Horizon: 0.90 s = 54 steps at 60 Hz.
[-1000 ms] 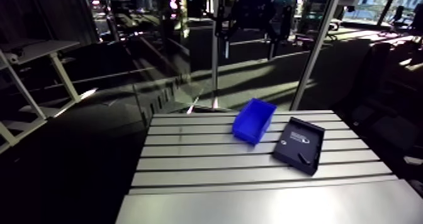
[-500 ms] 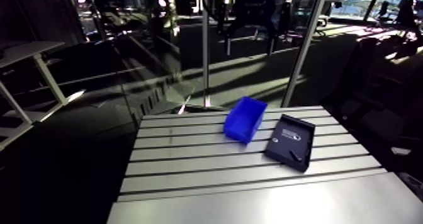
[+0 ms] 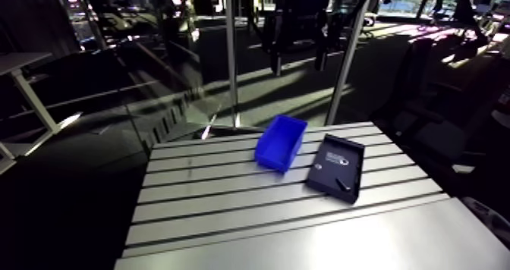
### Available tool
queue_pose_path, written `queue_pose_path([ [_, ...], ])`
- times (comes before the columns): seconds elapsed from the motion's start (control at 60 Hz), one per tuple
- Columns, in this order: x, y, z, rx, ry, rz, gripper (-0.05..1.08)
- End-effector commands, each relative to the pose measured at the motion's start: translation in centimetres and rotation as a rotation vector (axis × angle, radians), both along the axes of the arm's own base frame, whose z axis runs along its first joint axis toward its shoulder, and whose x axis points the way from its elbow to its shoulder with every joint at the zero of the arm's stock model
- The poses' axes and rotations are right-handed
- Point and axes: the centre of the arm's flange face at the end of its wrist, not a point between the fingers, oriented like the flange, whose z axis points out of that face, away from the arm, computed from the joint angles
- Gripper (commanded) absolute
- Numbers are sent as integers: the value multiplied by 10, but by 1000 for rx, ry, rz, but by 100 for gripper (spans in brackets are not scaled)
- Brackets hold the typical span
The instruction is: Pick up the M10 bolt from the tray and put it into the blue bin.
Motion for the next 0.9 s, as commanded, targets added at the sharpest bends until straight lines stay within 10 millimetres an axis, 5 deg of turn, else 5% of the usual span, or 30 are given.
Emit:
queue_pose_path([
  [0.017,2,18,-26,11,13,75,1],
  [0.283,13,63,-53,5,-22,-4,1],
  [0.9,22,95,-108,-29,-104,-29,3],
])
